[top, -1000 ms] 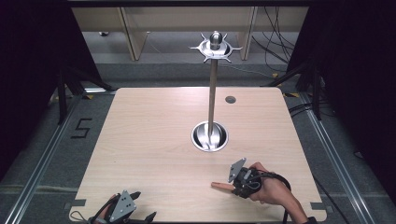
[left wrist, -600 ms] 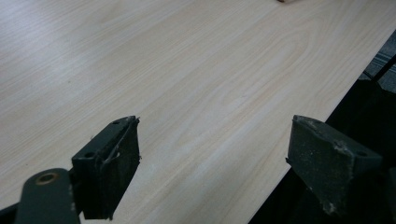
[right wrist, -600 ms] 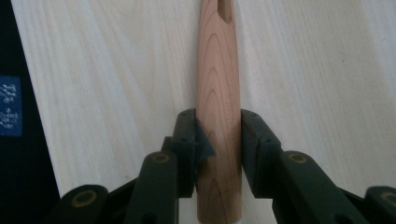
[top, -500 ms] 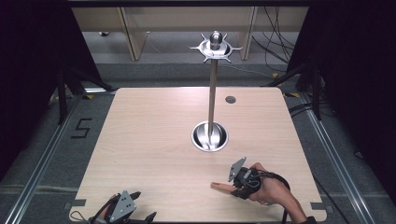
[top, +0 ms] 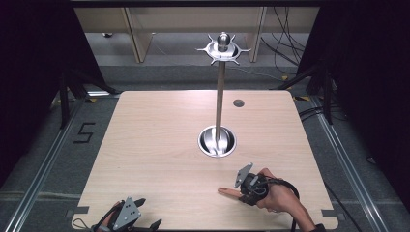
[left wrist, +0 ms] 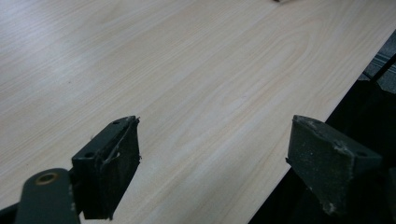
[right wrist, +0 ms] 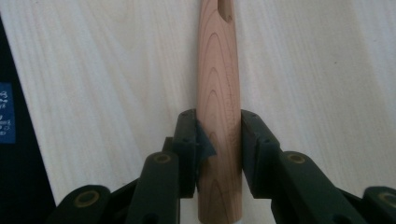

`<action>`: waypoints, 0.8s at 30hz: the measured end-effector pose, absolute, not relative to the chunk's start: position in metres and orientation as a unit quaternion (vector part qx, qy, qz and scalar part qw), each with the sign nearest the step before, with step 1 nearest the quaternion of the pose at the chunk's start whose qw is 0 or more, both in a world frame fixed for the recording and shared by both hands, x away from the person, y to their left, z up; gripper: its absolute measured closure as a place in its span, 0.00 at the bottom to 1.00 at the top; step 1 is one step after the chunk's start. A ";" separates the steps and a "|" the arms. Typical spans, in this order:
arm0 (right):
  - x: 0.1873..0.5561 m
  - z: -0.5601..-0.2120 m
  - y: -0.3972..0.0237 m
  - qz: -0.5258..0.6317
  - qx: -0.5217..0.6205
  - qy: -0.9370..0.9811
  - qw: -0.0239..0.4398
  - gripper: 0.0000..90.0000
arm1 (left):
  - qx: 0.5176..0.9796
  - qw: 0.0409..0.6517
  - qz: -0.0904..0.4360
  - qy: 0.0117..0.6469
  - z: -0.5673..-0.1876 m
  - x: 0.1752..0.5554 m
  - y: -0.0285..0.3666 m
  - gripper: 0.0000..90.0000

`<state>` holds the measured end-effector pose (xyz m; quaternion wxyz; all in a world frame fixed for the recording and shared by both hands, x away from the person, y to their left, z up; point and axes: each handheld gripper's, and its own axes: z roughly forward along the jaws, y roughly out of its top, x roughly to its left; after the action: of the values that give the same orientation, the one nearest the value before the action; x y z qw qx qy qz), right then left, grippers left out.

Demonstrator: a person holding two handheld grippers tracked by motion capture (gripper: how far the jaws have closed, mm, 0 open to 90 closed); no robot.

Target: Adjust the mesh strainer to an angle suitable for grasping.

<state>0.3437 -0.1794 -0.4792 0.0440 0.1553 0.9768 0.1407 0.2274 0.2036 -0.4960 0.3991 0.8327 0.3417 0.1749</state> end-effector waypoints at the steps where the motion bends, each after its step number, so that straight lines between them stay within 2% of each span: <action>1: 0.343 -0.478 -0.179 0.139 0.168 0.975 0.043 0.79 | 0.833 0.399 0.175 0.342 -0.496 0.227 0.204 0.18; 8: 0.346 -0.470 -0.186 0.173 0.189 0.964 0.073 0.79 | 0.832 0.400 0.174 0.342 -0.496 0.227 0.204 0.18; 24: 0.350 -0.443 -0.209 0.251 0.248 0.929 0.109 0.79 | 0.831 0.402 0.178 0.341 -0.496 0.228 0.204 0.18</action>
<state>0.3498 -0.2092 -0.4432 0.1093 0.2475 0.9294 0.2510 0.2278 0.2039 -0.4961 0.4018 0.8310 0.3408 0.1782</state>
